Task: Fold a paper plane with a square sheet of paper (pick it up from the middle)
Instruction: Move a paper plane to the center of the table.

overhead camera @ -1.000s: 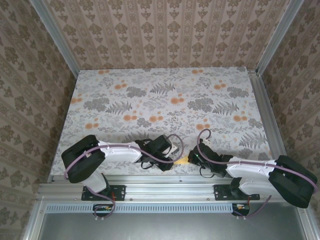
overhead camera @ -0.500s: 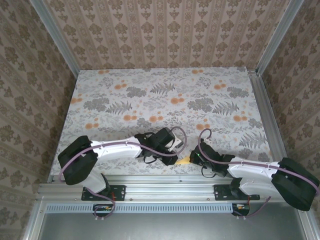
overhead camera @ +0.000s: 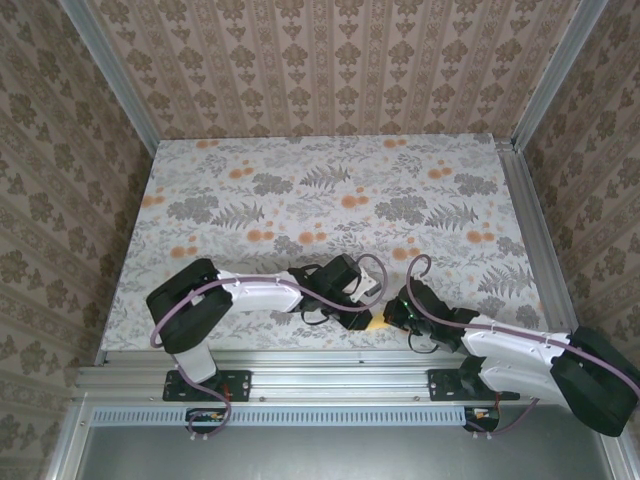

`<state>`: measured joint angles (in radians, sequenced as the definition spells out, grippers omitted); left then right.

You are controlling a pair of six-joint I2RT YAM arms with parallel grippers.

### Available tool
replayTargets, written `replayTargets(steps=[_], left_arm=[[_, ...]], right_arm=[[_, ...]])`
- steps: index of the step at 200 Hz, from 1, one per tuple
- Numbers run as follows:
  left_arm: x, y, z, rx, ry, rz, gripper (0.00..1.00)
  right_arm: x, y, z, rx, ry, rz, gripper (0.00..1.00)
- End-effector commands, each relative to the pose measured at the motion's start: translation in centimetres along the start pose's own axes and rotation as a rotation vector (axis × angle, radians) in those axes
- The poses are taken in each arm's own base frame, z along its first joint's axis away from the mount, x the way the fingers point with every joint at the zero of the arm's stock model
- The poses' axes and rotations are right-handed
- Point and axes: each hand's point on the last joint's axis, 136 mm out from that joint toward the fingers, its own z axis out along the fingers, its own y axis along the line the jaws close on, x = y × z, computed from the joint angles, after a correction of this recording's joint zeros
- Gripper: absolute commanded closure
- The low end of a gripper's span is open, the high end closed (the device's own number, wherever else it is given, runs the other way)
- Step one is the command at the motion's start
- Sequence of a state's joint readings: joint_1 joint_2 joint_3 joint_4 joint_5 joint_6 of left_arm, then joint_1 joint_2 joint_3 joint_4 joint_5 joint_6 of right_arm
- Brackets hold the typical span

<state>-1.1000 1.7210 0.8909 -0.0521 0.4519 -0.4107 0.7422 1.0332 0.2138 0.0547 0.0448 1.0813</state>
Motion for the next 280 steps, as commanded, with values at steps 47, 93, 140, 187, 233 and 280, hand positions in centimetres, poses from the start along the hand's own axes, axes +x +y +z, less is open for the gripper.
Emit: replayTargets(steps=[47, 93, 140, 187, 233, 280], left_arm=[[3.5, 1.0, 2.1, -0.047, 0.115, 0.046, 0.87], [5.8, 2.6, 2.6, -0.090, 0.175, 0.034, 0.87], [7.4, 3.7, 2.5, -0.102, 0.203, 0.007, 0.87], [5.4, 2.7, 1.2, -0.077, 0.153, 0.005, 0.87], [1.8, 0.5, -1.2, -0.060, 0.062, 0.044, 0.83], [-0.5, 0.1, -2.5, -0.098, 0.025, 0.096, 0.71]], right_arm=[[0.4, -0.6, 0.0, -0.003, 0.054, 0.005, 1.00], [-0.7, -1.8, -0.3, 0.029, 0.049, 0.005, 1.00], [-2.2, -3.4, -0.4, 0.054, 0.033, 0.016, 1.00], [-2.1, -2.7, 0.2, 0.016, 0.085, 0.000, 1.00], [-3.2, -0.1, -0.7, -0.062, 0.098, -0.041, 1.00], [-5.4, 0.4, -3.0, -0.044, 0.050, -0.056, 0.88]])
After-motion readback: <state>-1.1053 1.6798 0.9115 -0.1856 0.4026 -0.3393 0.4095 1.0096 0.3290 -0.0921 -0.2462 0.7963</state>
